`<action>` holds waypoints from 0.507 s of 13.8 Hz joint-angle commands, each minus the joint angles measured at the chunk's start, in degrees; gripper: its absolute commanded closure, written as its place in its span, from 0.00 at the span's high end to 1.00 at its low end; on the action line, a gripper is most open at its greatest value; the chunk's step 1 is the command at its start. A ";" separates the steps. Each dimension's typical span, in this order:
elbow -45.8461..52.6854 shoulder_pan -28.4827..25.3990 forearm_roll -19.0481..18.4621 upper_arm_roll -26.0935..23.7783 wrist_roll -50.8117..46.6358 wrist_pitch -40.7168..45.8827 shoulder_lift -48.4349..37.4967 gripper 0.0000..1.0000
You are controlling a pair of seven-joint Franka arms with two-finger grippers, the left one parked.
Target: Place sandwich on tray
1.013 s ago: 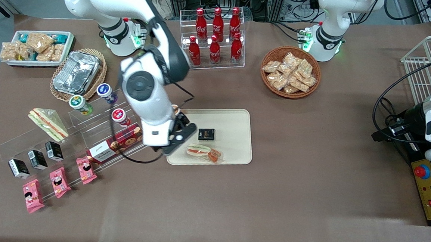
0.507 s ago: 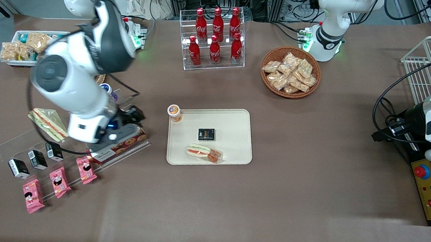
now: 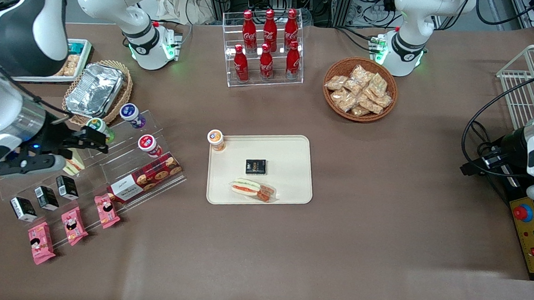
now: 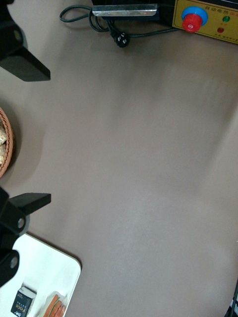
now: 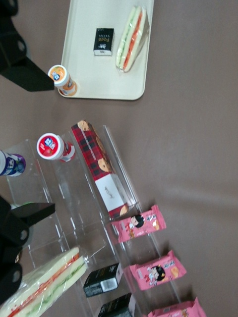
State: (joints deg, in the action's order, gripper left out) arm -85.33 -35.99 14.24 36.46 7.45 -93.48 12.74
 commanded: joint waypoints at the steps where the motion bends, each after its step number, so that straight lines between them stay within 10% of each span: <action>1: -0.02 4.94 -2.01 -5.75 -1.47 -0.04 -0.35 1.00; 7: 0.60 36.20 -7.04 -38.52 -3.92 -0.56 0.43 1.00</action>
